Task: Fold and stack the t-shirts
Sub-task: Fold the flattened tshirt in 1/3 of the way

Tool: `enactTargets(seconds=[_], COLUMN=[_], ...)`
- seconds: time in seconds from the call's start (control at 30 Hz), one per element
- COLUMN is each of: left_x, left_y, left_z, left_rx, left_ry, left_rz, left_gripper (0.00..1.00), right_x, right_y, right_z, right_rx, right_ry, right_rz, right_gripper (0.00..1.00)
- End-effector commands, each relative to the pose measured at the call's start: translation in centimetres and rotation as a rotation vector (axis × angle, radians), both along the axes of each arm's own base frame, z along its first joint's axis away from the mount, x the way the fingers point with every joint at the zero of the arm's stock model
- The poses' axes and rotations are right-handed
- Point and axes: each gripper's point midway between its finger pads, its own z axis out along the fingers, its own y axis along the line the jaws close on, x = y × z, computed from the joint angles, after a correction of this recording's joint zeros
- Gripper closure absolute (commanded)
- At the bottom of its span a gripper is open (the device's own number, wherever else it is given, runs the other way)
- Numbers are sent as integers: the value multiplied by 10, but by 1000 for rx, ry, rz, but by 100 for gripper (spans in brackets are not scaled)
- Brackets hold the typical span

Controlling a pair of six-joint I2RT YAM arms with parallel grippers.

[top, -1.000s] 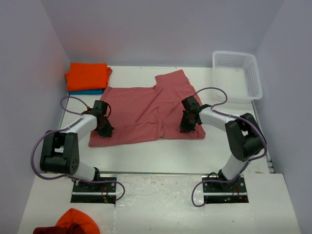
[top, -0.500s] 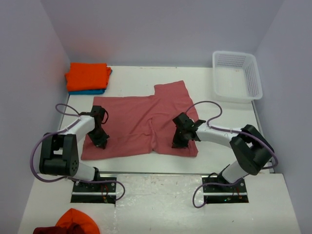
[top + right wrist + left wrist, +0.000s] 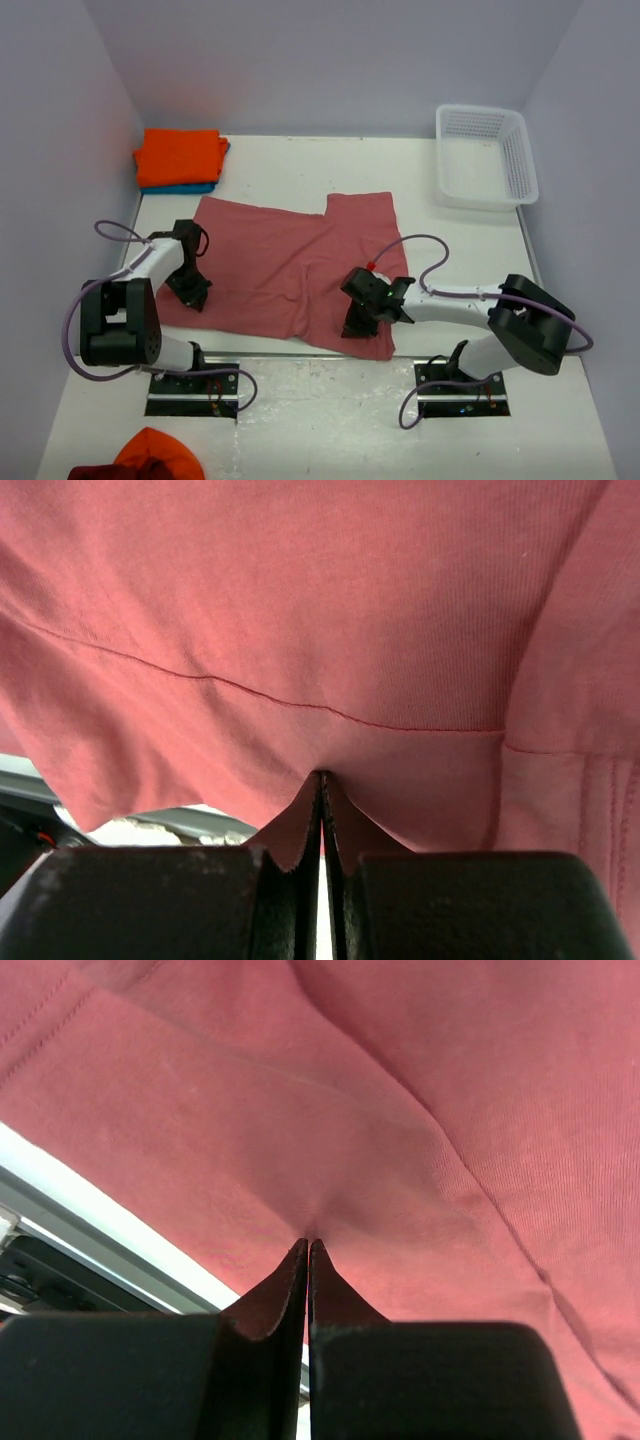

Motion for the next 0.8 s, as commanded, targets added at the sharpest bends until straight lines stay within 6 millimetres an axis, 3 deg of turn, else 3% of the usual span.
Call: enactTargets(seconds=[0.0,0.2,0.37,0.57,0.67,0.77], left_x=[3,14,12,20,33,48], left_y=[13,20,19,17,17,21], left_z=[7,21,16,16,31,55], left_rx=[40,80,72,55,58,83], left_ry=[-3,-96,-61,-83,-164,-257], left_rz=[17,13,13,-14,-36,-53], left_gripper=[100,100,100,100,100,100], right_x=[-55,-53,-50,-20,-5,17], right_y=[-78,-82,-93,-92,-96,-84], right_z=[-40,-26,-17,5,13,35], right_rx=[-321,-386,-414,-490,-569,-602], right_ry=[155,113,85,-3,-57,-124], right_rz=[-44,-58,-96,-90,-50,-26], right_gripper=[100,100,100,100,100,97])
